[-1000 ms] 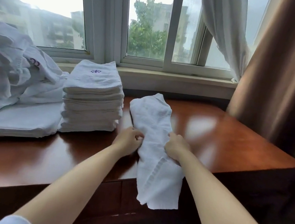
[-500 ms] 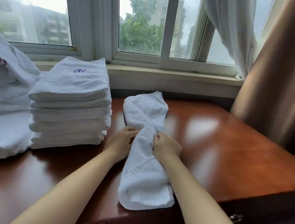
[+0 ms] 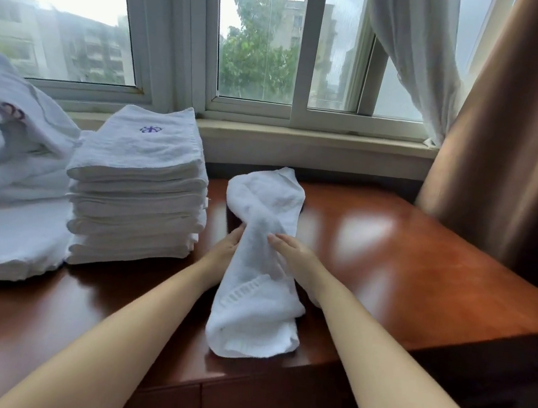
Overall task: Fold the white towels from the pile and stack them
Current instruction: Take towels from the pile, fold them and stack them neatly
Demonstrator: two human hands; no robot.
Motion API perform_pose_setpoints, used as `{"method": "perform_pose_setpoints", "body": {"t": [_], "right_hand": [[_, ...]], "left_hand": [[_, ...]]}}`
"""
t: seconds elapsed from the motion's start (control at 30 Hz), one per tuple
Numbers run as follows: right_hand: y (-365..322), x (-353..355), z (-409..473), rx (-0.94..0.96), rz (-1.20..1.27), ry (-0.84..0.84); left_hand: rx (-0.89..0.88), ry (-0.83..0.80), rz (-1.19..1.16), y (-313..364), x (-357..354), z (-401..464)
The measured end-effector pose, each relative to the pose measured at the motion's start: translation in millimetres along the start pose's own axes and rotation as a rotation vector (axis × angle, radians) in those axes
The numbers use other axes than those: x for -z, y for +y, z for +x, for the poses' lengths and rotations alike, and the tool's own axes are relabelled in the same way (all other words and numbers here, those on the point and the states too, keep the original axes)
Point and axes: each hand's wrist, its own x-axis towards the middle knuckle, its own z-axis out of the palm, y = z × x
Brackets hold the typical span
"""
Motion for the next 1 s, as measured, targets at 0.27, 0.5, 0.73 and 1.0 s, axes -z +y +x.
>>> {"method": "perform_pose_setpoints", "body": {"t": [0.27,0.5,0.73,1.0], "right_hand": [[-21,7,-9,0.038,0.226,0.209],[-36,18,-23,0.029,0.406,0.026],[-46,18,-32,0.057,0.285,0.029],[-54,44,-41,0.12,-0.017,0.577]], "left_hand": [[0.339,-0.011,-0.157,29,-4,-24],[0.645,-0.239,-0.256,51,-8,-37],[0.467,-0.179,-0.347,54,-17,-40],[0.611,0.02,-0.292,82,12,-52]]}}
